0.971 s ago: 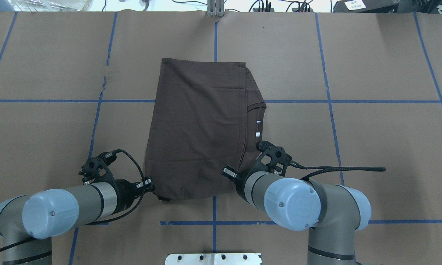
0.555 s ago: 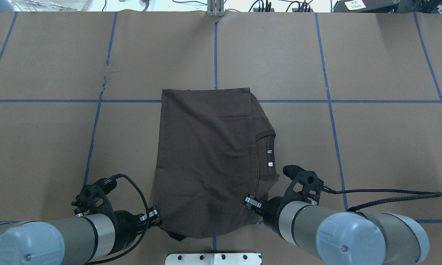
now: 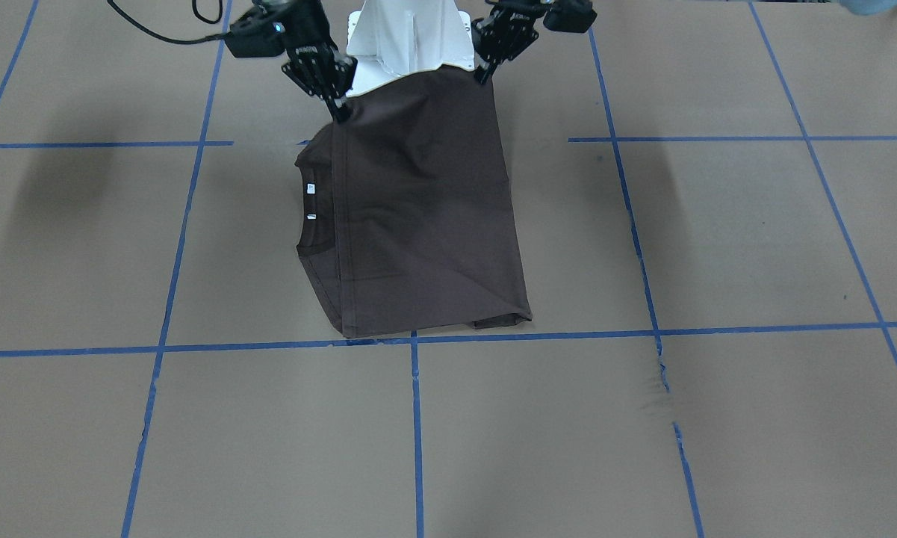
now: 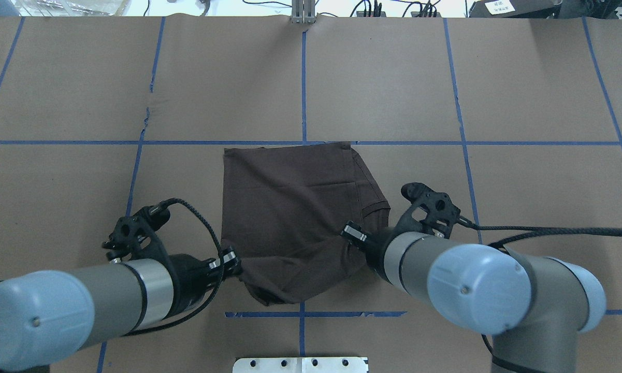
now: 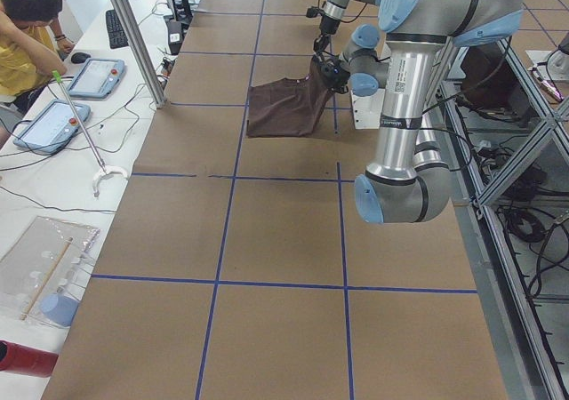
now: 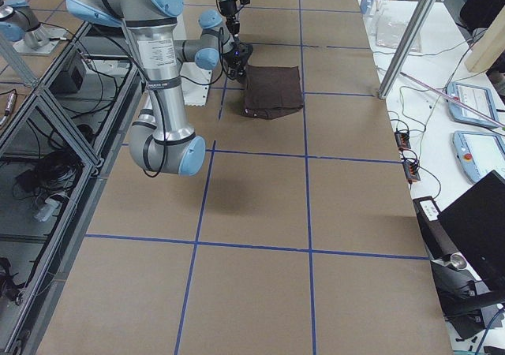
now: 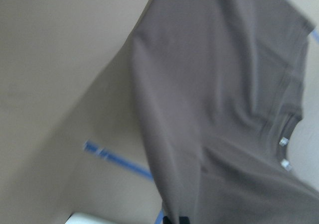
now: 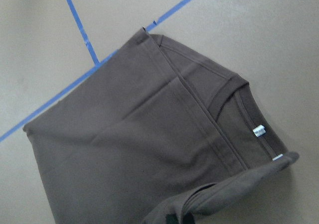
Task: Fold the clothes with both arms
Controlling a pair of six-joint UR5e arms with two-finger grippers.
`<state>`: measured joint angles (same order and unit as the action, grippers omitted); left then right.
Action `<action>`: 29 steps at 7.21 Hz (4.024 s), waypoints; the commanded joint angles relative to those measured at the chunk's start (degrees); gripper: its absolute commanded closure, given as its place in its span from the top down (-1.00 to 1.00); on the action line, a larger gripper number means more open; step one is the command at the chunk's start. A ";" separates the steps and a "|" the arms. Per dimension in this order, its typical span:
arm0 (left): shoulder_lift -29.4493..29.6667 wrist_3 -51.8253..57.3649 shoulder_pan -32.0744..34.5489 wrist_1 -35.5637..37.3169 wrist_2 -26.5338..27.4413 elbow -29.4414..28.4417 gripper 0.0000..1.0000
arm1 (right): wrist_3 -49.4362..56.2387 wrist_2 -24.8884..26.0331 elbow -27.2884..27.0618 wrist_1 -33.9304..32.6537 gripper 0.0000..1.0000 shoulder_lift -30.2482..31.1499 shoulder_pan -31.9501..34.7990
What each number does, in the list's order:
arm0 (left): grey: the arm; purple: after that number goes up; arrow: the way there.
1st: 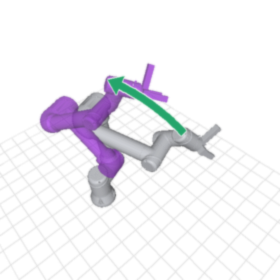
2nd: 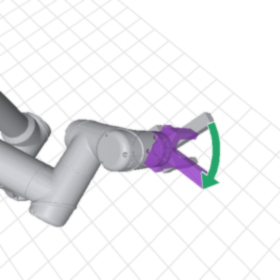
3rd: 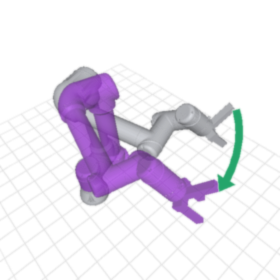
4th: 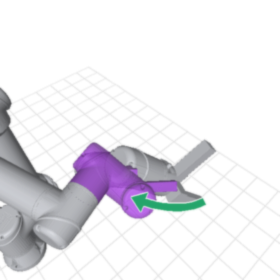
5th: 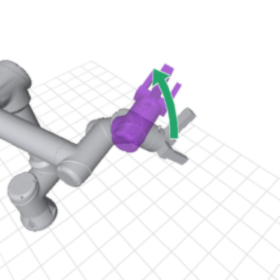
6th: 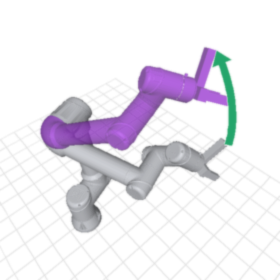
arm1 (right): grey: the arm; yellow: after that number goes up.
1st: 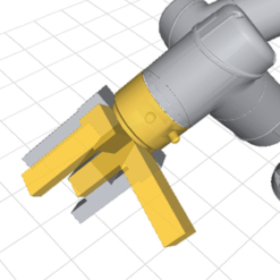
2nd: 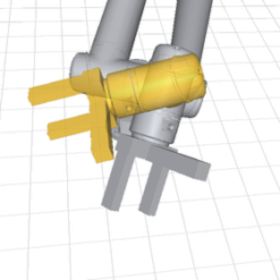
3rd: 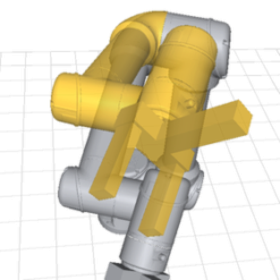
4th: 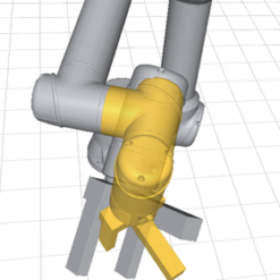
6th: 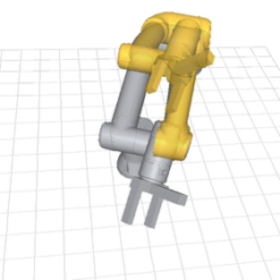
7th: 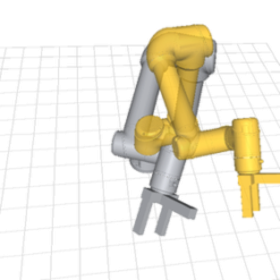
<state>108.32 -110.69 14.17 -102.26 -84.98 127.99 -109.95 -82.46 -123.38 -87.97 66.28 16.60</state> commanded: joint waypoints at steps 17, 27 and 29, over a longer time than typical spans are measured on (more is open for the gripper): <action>16.56 25.36 19.59 -9.98 -6.08 -32.47 -1.00 | 20.02 -19.85 35.05 15.11 1.00 -16.27 25.14; 35.01 46.00 16.84 -10.89 -13.72 -58.86 -1.00 | 20.13 -19.85 34.96 15.64 1.00 -14.86 25.06; 35.21 48.27 25.68 -21.26 -15.20 -64.78 -1.00 | 20.13 -19.76 34.70 15.55 1.00 -14.69 25.06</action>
<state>142.84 -63.86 34.53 -116.95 -99.14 67.07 -89.79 -102.29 -88.49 -72.36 51.55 41.66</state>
